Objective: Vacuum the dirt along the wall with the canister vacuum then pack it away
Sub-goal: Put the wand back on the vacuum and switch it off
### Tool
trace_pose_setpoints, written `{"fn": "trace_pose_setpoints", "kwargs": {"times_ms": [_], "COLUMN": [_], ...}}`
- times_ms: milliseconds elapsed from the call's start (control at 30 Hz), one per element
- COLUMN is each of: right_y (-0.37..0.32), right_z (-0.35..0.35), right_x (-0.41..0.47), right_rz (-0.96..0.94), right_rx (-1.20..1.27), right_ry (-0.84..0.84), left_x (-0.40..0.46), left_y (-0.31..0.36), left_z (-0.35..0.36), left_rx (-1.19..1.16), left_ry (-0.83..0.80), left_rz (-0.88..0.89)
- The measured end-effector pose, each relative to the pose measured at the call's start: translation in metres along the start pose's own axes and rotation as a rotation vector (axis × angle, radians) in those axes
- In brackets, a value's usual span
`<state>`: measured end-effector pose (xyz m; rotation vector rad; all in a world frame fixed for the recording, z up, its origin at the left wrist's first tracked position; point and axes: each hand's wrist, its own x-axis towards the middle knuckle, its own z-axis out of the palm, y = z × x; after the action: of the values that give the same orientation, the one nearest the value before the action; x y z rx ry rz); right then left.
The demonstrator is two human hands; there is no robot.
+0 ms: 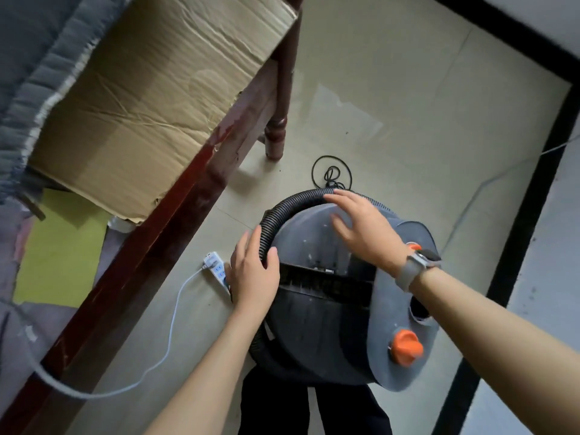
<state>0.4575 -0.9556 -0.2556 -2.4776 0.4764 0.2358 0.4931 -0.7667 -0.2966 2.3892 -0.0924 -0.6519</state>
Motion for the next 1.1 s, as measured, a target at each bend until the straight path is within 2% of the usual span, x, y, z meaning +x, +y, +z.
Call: {"fn": "trace_pose_setpoints", "kwargs": {"times_ms": [100, 200, 267, 433, 533, 600, 733, 867, 1000, 1100], "right_y": [0.041, 0.090, 0.121, 0.185, 0.217, 0.237, 0.274, 0.288, 0.267, 0.239], "right_z": [-0.036, -0.050, -0.049, -0.024, -0.006, 0.006, 0.034, 0.069, 0.110, 0.145], "right_x": [-0.035, -0.083, -0.120, -0.209, -0.248, -0.266, -0.289, -0.299, -0.302, -0.304], "right_rz": [0.197, 0.422, 0.538, 0.733, 0.757, 0.745, 0.727, 0.643, 0.483, 0.322], "right_rx": [0.193, 0.278, 0.296, 0.404, 0.467, 0.501, 0.482, 0.391, 0.317, 0.235], "right_ry": [0.259, 0.347, 0.332, 0.213, 0.136, 0.082, -0.056, -0.209, -0.339, -0.429], "left_x": [-0.018, -0.054, -0.086, -0.172, -0.214, -0.237, -0.266, -0.266, -0.255, -0.248], "left_y": [0.042, 0.075, 0.088, 0.100, 0.104, 0.103, 0.078, 0.032, -0.021, -0.067], "left_z": [0.010, 0.024, 0.037, 0.091, 0.135, 0.165, 0.224, 0.253, 0.251, 0.236], "left_rx": [0.009, -0.003, 0.019, 0.272, 0.378, 0.387, 0.431, 0.469, 0.578, 0.584], "left_ry": [-0.032, 0.007, 0.030, 0.105, 0.166, 0.145, -0.051, -0.259, -0.350, -0.343], "left_rz": [0.172, 0.351, 0.447, 0.749, 0.858, 0.894, 0.848, 0.616, 0.375, 0.265]}}
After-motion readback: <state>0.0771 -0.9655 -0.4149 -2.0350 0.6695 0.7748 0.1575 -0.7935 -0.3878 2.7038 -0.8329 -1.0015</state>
